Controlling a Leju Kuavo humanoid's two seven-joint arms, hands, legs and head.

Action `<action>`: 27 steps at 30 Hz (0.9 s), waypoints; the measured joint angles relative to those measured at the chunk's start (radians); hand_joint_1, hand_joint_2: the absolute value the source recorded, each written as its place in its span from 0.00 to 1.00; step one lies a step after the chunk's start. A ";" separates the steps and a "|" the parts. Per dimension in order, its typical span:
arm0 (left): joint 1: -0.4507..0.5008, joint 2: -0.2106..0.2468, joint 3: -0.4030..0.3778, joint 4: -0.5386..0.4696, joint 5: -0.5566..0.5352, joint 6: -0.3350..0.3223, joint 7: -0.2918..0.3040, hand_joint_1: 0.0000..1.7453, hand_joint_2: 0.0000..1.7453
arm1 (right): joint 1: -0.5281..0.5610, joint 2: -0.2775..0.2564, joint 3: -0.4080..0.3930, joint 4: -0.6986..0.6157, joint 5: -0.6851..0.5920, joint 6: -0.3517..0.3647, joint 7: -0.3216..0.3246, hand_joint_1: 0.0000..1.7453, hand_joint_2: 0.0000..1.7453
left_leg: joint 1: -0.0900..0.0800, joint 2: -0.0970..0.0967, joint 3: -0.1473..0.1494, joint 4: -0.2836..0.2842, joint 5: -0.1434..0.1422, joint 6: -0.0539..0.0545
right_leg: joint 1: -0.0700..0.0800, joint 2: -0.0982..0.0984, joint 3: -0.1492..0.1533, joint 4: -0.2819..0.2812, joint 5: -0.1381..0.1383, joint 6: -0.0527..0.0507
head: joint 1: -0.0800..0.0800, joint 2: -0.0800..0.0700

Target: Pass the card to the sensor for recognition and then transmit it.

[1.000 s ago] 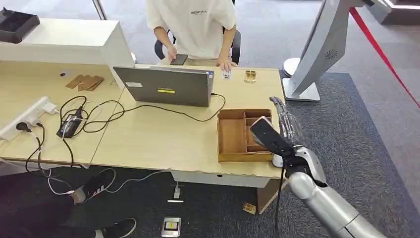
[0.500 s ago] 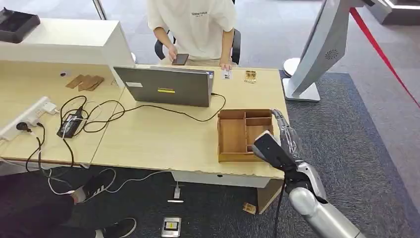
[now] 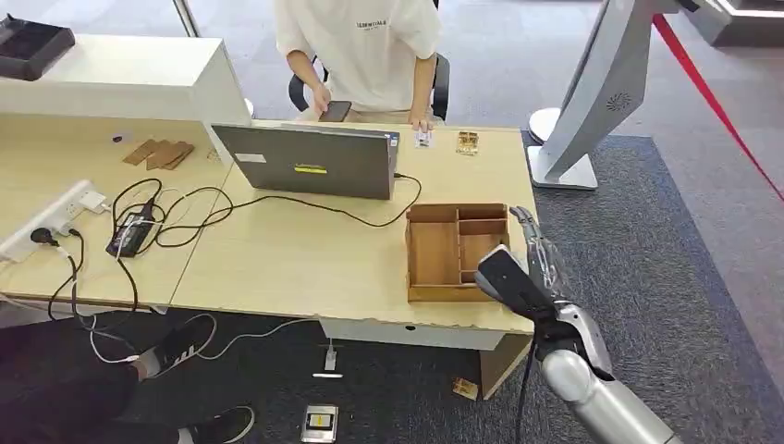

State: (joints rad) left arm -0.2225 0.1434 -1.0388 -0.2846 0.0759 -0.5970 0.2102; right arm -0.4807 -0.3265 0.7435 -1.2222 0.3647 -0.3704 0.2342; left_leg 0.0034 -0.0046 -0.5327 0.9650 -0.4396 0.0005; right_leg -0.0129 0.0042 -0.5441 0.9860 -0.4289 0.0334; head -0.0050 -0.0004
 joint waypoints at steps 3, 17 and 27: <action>0.000 0.000 0.000 0.000 0.000 0.000 0.000 0.00 0.00 | 0.000 0.000 0.000 0.001 0.000 0.000 0.000 0.00 1.00 | 0.000 0.000 0.000 0.000 0.000 0.000 | 0.000 0.000 0.000 0.000 0.000 0.000 | 0.000 0.000; 0.000 0.000 0.000 0.000 0.000 0.000 0.000 0.00 0.00 | 0.000 0.000 0.000 0.001 0.000 0.000 0.000 0.00 1.00 | 0.000 0.000 0.000 0.000 0.000 0.000 | 0.000 0.000 0.000 0.000 0.000 0.000 | 0.000 0.000; 0.000 0.000 0.000 0.000 0.000 0.000 0.000 0.00 0.00 | 0.000 0.000 0.000 0.001 0.000 0.000 0.000 0.00 1.00 | 0.000 0.000 0.000 0.000 0.000 0.000 | 0.000 0.000 0.000 0.000 0.000 0.000 | 0.000 0.000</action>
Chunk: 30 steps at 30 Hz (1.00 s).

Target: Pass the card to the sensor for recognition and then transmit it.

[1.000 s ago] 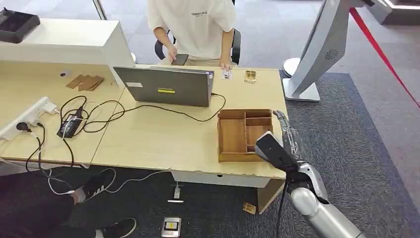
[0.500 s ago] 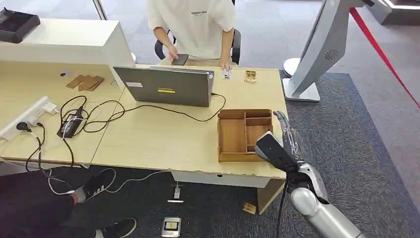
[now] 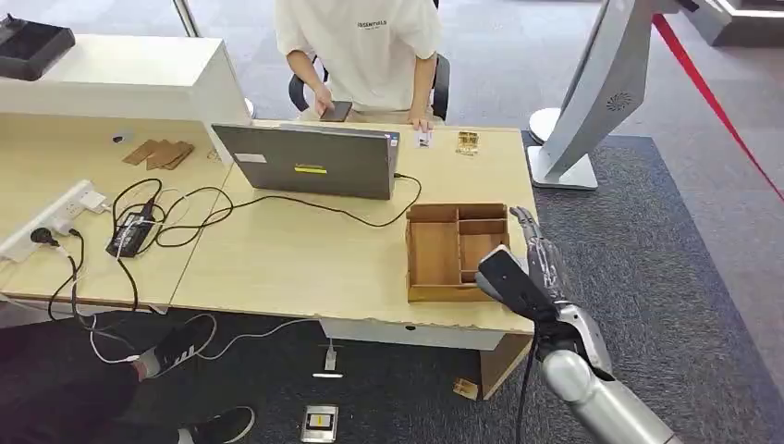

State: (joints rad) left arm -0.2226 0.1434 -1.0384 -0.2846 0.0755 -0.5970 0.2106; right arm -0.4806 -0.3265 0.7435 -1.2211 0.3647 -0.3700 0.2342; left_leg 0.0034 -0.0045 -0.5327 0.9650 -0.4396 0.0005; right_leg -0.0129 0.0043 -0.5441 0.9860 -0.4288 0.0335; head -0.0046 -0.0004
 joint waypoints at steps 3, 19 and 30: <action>0.000 0.000 0.000 0.000 0.000 0.000 0.000 0.00 0.00 | 0.000 0.000 0.000 0.000 0.000 0.000 0.000 0.00 1.00 | 0.000 0.000 0.000 0.000 0.000 0.000 | 0.000 0.000 0.000 0.000 0.000 0.000 | 0.000 0.000; 0.000 0.000 0.000 0.000 0.000 0.000 0.000 0.00 0.00 | 0.000 0.000 0.000 0.000 0.000 0.000 0.000 0.00 1.00 | 0.000 0.000 0.000 0.000 0.000 0.000 | 0.000 0.000 0.000 0.000 0.000 0.000 | 0.000 0.000; 0.004 0.000 0.000 0.000 0.018 0.000 -0.005 0.00 0.00 | -0.026 0.001 0.011 0.122 0.448 0.130 0.101 0.00 1.00 | 0.000 -0.001 -0.001 0.000 0.000 0.000 | 0.000 -0.001 0.000 0.000 0.000 0.000 | 0.000 0.000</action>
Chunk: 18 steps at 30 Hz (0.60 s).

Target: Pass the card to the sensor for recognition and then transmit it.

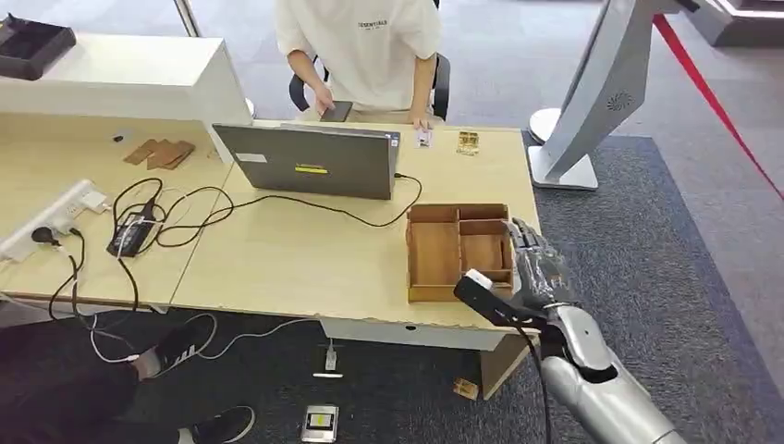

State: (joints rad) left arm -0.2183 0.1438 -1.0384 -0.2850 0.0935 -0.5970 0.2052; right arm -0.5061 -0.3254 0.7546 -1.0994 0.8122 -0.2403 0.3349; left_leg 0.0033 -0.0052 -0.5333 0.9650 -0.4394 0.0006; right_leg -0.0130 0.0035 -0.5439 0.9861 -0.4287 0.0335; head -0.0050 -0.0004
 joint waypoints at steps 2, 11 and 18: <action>0.000 0.000 0.000 0.000 0.000 0.000 0.000 0.00 0.00 | -0.002 0.001 0.000 0.021 0.010 0.004 0.000 0.00 1.00 | 0.000 0.000 0.000 0.000 0.000 0.000 | 0.000 0.000 0.000 0.000 0.000 0.000 | 0.000 0.000; 0.002 0.000 0.000 0.000 0.012 0.006 -0.003 0.00 0.00 | -0.006 -0.002 -0.025 -0.004 0.039 -0.019 0.006 0.00 1.00 | 0.000 0.000 0.000 0.000 0.000 0.000 | 0.000 0.000 0.000 0.000 0.000 0.000 | 0.000 0.000; 0.004 0.000 0.000 0.000 0.012 0.006 -0.005 0.00 0.00 | -0.005 -0.006 -0.042 -0.048 0.040 -0.006 0.012 0.00 1.00 | 0.000 0.000 0.000 0.000 0.000 0.000 | 0.000 0.000 0.000 0.000 0.000 0.000 | 0.000 0.000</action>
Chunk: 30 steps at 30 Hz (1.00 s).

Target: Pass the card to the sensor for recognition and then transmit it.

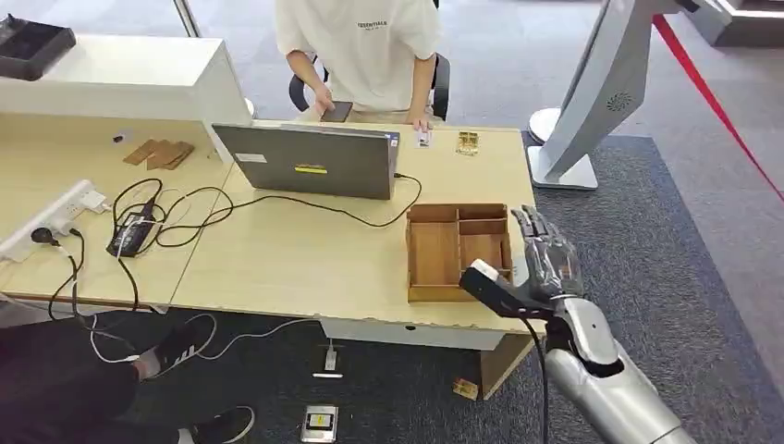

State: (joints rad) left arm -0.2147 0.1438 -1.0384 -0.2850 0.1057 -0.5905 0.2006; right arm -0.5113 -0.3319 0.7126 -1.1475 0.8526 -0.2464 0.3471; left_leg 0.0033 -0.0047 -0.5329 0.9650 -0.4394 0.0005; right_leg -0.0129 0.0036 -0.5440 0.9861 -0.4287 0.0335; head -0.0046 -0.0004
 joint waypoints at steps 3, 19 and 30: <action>0.000 0.000 0.000 0.000 0.000 0.000 -0.001 0.00 0.00 | 0.003 0.000 -0.002 -0.006 -0.002 0.009 0.001 0.00 1.00 | 0.000 0.000 0.000 0.000 0.000 0.000 | 0.000 0.000 0.000 0.000 0.000 0.000 | 0.000 0.000; -0.001 0.000 0.000 0.000 0.003 0.000 0.001 0.00 0.00 | 0.020 0.004 -0.004 0.027 -0.013 0.080 0.038 0.00 1.00 | 0.000 0.000 0.000 0.000 0.000 0.000 | 0.000 0.000 0.000 0.000 0.000 0.000 | 0.000 0.000; -0.001 0.000 0.000 0.000 0.006 0.000 0.001 0.00 0.00 | 0.016 -0.021 -0.020 0.033 -0.033 0.130 0.082 0.00 1.00 | 0.000 0.000 0.000 0.000 0.000 0.000 | 0.000 0.000 0.000 0.000 0.000 0.000 | 0.000 0.000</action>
State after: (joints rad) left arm -0.2154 0.1442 -1.0384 -0.2850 0.1114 -0.5905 0.2018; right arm -0.4949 -0.3532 0.6924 -1.1147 0.8198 -0.1168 0.4291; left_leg 0.0033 -0.0048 -0.5330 0.9651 -0.4394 0.0005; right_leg -0.0131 0.0036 -0.5440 0.9859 -0.4287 0.0335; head -0.0050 -0.0004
